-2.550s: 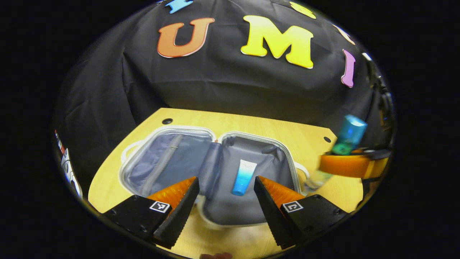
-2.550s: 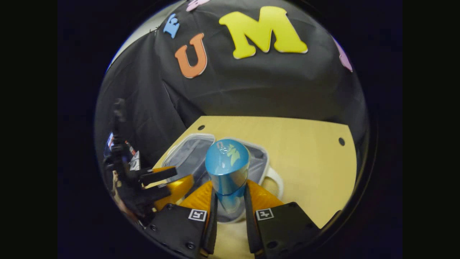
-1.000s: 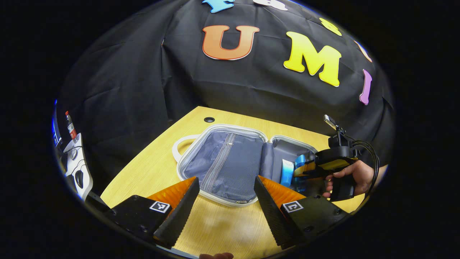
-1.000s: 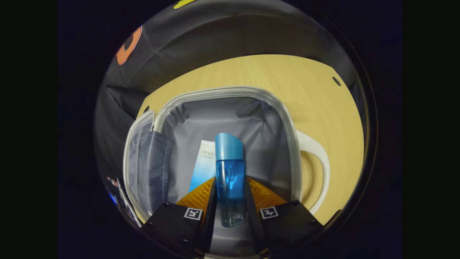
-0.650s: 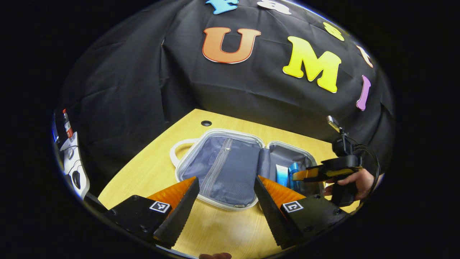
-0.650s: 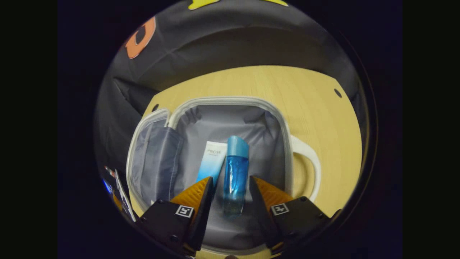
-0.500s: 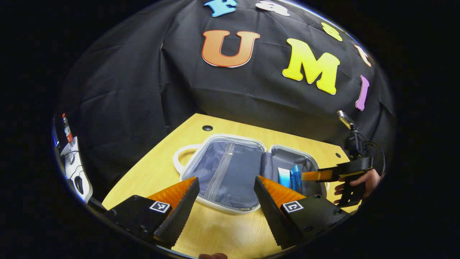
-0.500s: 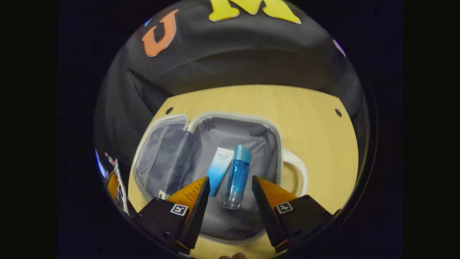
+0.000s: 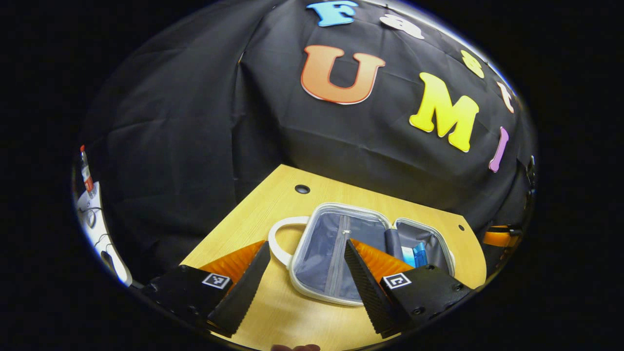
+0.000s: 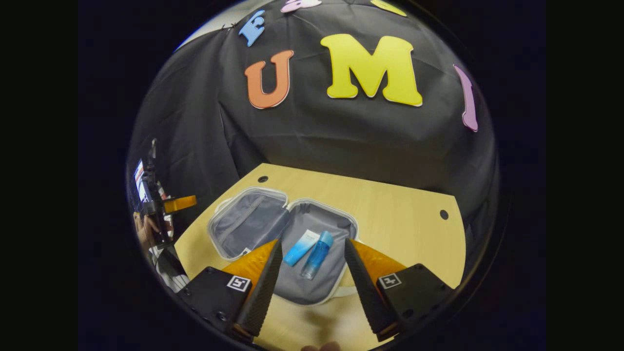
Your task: First open the suitcase, pack the skin care products into it, and then close the suitcase.
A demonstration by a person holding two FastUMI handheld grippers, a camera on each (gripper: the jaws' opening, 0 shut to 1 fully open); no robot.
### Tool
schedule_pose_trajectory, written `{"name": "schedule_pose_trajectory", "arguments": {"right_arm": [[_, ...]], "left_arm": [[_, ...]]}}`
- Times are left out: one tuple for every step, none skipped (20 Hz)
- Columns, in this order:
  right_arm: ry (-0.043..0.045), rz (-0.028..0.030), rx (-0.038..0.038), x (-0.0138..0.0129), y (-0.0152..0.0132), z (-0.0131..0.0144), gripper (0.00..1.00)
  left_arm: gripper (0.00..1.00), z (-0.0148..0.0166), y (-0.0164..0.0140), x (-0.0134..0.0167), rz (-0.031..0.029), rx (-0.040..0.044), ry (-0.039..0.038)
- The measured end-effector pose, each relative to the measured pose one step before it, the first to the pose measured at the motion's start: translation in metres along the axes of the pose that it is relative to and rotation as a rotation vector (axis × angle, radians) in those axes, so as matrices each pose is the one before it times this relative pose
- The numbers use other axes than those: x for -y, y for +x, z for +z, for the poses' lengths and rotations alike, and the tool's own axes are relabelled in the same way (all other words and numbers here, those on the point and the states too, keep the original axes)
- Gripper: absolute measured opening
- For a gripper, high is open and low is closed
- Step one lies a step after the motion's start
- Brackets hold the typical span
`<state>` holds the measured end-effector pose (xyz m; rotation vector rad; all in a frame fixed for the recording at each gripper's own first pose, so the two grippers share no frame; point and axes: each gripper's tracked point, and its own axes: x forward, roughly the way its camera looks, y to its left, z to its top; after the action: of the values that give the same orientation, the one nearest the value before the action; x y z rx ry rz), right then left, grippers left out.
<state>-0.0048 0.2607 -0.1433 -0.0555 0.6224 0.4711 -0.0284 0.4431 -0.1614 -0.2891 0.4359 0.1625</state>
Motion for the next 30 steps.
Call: {"name": "schedule_pose_trajectory", "arguments": {"right_arm": [[-0.00576,-0.01639,-0.00078,0.00835,-0.00792,0.00120,0.73],[-0.01084,-0.01989,0.00502,0.00820,-0.00700,0.00083,0.77],[-0.02491,-0.02842,0.00652,0.00912,-0.00498,0.00149,0.77],[-0.05223,-0.03242,0.01001,0.01079,-0.00674,0.00177,0.77],[-0.02981,-0.01073,0.00836,0.00298,-0.00648,0.00152,0.77],[-0.01780,-0.00826,0.00390,0.00068,-0.00707,0.00122,0.77],[-0.00965,-0.00001,-0.00012,-0.00052,-0.00342,0.00071,0.77],[-0.00325,0.00039,-0.00312,-0.00122,-0.00456,-0.00052,0.73],[-0.00525,-0.00508,-0.00067,0.00210,-0.00499,-0.00156,0.77],[-0.00349,-0.01040,-0.00287,0.00213,-0.00341,-0.00119,0.76],[0.00135,-0.00474,-0.00455,0.00069,-0.00111,-0.00287,0.76],[0.01741,-0.00063,-0.00884,-0.00014,-0.00052,-0.00285,0.76],[0.02007,0.00454,-0.00512,0.00016,0.00036,-0.00103,0.75],[0.01808,-0.00231,0.00087,0.00154,-0.00115,-0.00026,0.76],[0.01522,-0.00120,0.00114,0.00194,-0.00029,0.00039,0.75],[0.00805,-0.00563,0.00130,0.00223,0.00042,-0.00053,0.75],[0.00955,-0.00368,0.00570,0.00236,-0.00058,0.00080,0.76],[0.00538,-0.00329,0.00570,0.00180,-0.00137,0.00104,0.75],[0.00390,-0.00515,0.00676,0.00237,-0.00119,0.00025,0.76],[0.00489,-0.00331,0.00394,0.00293,-0.00173,-0.00062,0.76],[0.01132,0.00188,0.00360,0.00063,-0.00108,-0.00096,0.76],[0.00845,-0.00081,0.00301,0.00193,-0.00152,-0.00072,0.75],[0.00626,-0.00149,0.00511,0.00269,-0.00167,0.00015,0.75],[0.00327,-0.00113,0.01005,0.00314,-0.00188,0.00147,0.75],[0.00654,-0.00009,0.01250,0.00306,-0.00279,0.00246,0.76],[0.00442,-0.00221,0.01369,0.00343,-0.00210,0.00222,0.75],[0.00678,-0.00281,0.01349,0.00402,-0.00327,0.00314,0.75],[0.00526,-0.00250,0.01673,0.00499,-0.00335,0.00313,0.76],[0.00499,-0.00622,0.01626,0.00506,-0.00415,0.00323,0.76],[0.00593,-0.00787,0.02170,0.00882,-0.00484,0.00382,0.76]], "left_arm": [[0.98,0.00037,0.01225,-0.01138,-0.00902,-0.00536,-0.02431],[0.98,-0.00050,0.01365,-0.01314,-0.00181,-0.00875,-0.02550],[0.98,-0.00094,0.01388,-0.00843,-0.01409,-0.01489,-0.01977],[0.97,-0.00464,0.01885,-0.00952,-0.01364,-0.02587,-0.00624],[0.97,-0.00530,0.01263,-0.00637,-0.00301,-0.02474,0.00405],[0.96,-0.00473,0.01614,-0.00659,0.00453,-0.02565,-0.00046],[0.96,-0.00357,0.01238,-0.00537,-0.00194,-0.02271,-0.00782],[0.96,-0.00277,0.01241,-0.00285,0.00099,-0.03138,-0.00206],[0.96,-0.00604,0.01233,-0.00351,-0.00727,-0.03044,0.00368],[0.96,-0.00379,0.00676,-0.00090,-0.00800,-0.02100,0.00424],[0.95,-0.00389,0.00584,-0.00036,-0.00091,-0.02127,0.00517],[0.79,-0.00326,0.00923,0.00102,0.00576,-0.02291,0.01497],[0.78,-0.00256,0.00357,0.00114,0.00725,-0.01532,0.01175],[0.65,-0.00095,0.00596,0.00020,0.00784,-0.01197,0.00956],[0.59,-0.00162,0.00286,-0.00331,0.02104,-0.01500,0.00532],[0.45,-0.00092,0.00479,-0.00418,0.02257,-0.01574,0.00153],[0.42,-0.00143,-0.00043,0.00236,-0.00843,-0.01443,-0.01485],[0.37,0.00166,0.00046,-0.00098,0.00700,0.00129,-0.01061],[0.20,0.00220,-0.00111,0.00000,0.00686,0.00513,-0.00782],[0.25,0.00424,-0.00278,0.00119,0.00521,0.01445,-0.01030],[0.22,0.00640,-0.00384,0.00211,0.00486,0.01984,-0.01684],[0.20,0.00499,-0.00605,0.00365,-0.00053,0.02109,-0.01763],[0.17,0.00591,-0.00616,0.00448,-0.00230,0.01784,-0.00692],[0.15,0.00476,-0.00498,0.00460,0.01061,0.01052,0.00998],[0.12,0.00561,-0.00774,0.00505,0.00967,0.01475,0.02600],[0.10,0.00828,-0.00923,0.00813,-0.00409,0.02754,0.03380],[0.08,0.01351,-0.01071,0.00736,-0.00595,0.02917,0.03558],[0.07,0.01533,-0.01275,0.00985,-0.01036,0.03713,0.03088],[0.05,0.01878,-0.01109,0.01430,-0.01174,0.03869,0.02396],[0.05,0.02720,-0.01984,0.02192,-0.01743,0.05465,0.03029]]}}
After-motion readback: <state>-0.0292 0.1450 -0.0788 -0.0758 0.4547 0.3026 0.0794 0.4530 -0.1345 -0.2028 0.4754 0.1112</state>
